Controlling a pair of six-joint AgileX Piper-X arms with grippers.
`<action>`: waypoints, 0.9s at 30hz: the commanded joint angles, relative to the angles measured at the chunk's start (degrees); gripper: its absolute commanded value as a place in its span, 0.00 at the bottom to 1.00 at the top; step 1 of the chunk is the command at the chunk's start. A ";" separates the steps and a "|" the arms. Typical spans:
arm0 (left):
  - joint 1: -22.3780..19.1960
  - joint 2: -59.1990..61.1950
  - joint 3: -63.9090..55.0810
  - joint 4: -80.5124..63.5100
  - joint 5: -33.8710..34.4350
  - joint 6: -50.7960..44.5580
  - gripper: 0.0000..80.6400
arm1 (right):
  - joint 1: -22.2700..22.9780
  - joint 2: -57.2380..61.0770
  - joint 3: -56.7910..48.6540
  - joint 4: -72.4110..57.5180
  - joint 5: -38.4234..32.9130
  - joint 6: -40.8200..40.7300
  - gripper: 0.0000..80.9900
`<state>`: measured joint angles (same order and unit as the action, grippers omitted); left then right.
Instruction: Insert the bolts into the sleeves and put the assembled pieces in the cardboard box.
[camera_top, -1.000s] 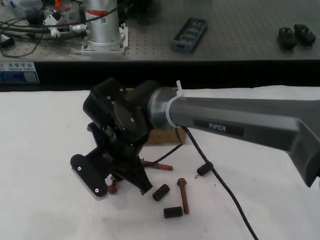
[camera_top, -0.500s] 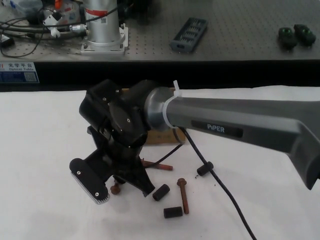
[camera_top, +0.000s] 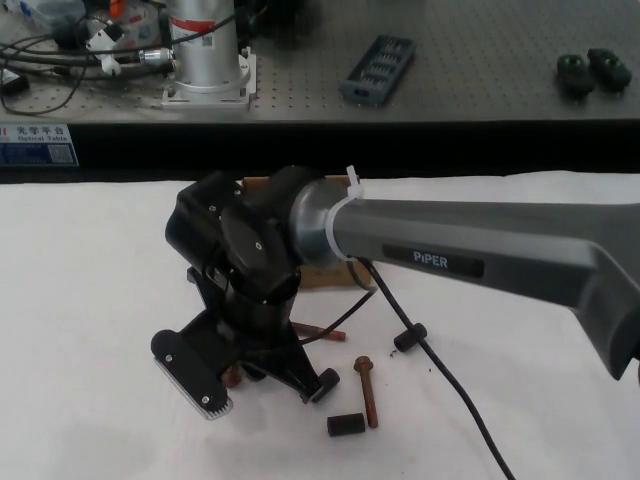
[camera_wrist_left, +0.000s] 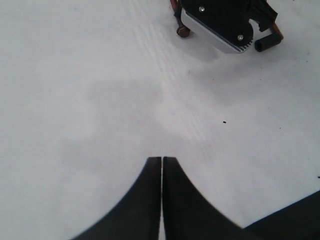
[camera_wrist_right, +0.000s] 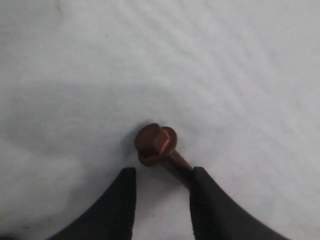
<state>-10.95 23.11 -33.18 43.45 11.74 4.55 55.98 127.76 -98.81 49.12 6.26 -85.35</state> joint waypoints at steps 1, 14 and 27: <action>0.23 -0.47 0.01 0.19 -0.30 0.63 0.01 | 0.15 -0.30 -0.19 0.83 -1.34 -0.94 0.33; 0.23 -0.47 0.01 0.19 -0.30 0.63 0.01 | 0.87 -0.30 -0.19 2.51 -6.26 -2.59 0.22; 0.23 -0.47 0.01 0.55 1.85 0.63 0.01 | 2.84 -0.30 -0.19 2.96 -8.30 -1.96 0.22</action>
<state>-10.95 23.11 -33.18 43.45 12.93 4.55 58.50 127.76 -98.94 50.44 0.00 -87.42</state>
